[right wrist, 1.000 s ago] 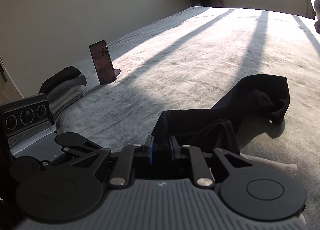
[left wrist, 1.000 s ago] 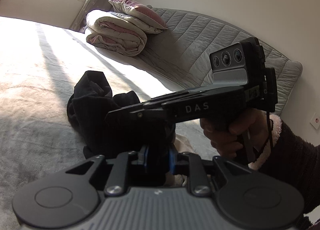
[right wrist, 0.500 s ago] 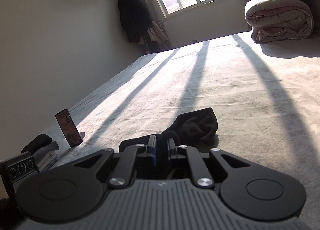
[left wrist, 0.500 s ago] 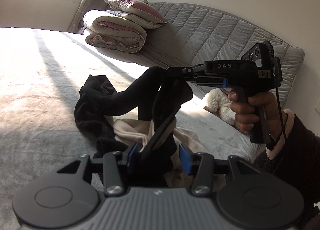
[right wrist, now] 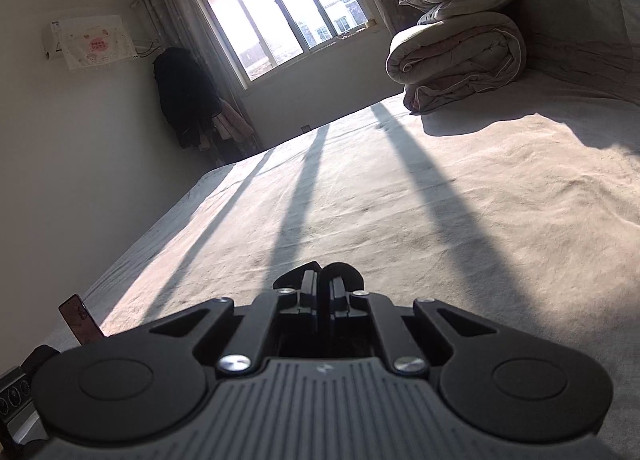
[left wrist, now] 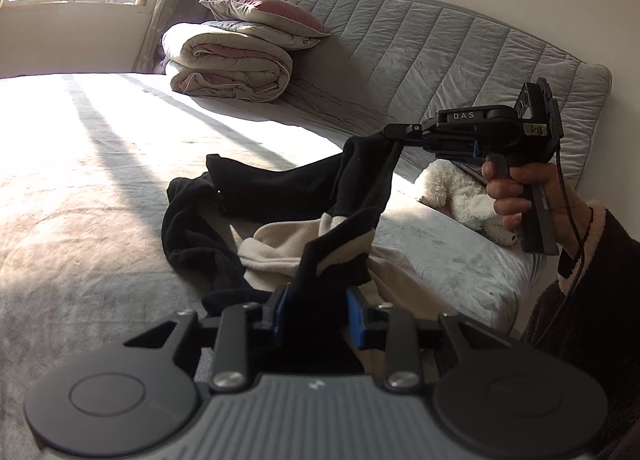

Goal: Fold clothes

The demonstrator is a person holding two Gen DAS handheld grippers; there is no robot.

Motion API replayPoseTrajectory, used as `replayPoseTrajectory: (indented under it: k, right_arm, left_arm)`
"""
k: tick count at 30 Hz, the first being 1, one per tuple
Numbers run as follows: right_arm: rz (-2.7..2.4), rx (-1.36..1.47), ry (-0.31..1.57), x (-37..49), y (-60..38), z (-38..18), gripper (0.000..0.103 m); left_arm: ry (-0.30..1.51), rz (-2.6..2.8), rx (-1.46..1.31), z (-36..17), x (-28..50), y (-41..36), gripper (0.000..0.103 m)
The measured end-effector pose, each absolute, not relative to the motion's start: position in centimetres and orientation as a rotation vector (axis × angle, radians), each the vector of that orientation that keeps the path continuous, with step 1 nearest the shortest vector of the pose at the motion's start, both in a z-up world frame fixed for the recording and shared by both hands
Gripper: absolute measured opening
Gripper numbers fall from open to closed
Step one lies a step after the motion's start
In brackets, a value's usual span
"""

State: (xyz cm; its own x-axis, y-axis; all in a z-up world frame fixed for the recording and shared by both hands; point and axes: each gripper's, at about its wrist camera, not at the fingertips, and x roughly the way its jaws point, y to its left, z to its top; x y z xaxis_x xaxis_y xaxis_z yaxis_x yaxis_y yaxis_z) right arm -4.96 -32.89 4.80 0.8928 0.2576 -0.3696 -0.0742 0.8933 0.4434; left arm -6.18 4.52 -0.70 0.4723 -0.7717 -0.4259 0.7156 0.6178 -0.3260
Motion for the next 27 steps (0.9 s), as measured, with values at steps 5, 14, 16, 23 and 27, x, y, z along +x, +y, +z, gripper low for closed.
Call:
replayPoseTrajectory:
  k: [5,14,16,23,27]
  right_arm:
    - [0.027,0.446,0.477,-5.0,-34.6,4.0,0.006]
    - [0.022,0.449,0.59,-5.3,-34.8,1.4,0.008]
    - [0.036,0.459,0.612,-5.2,-34.6,0.9,0.01]
    - [0.097,0.575,0.677,-4.6,-34.4,-0.8,0.018]
    - [0.141,0.627,0.71,-4.4,-33.9,-1.3,0.039]
  left_arm:
    - [0.589,-0.879,-0.241,-0.1,-4.4,6.7,0.041]
    - [0.977,-0.666,-0.54,-5.5,3.1,6.4,0.041]
    - [1.035,-0.645,-0.605,-6.8,4.2,5.7,0.041]
    - [1.079,-0.587,-0.725,-8.3,5.7,3.0,0.025]
    - [1.019,-0.518,-0.675,-7.0,4.9,2.0,0.012]
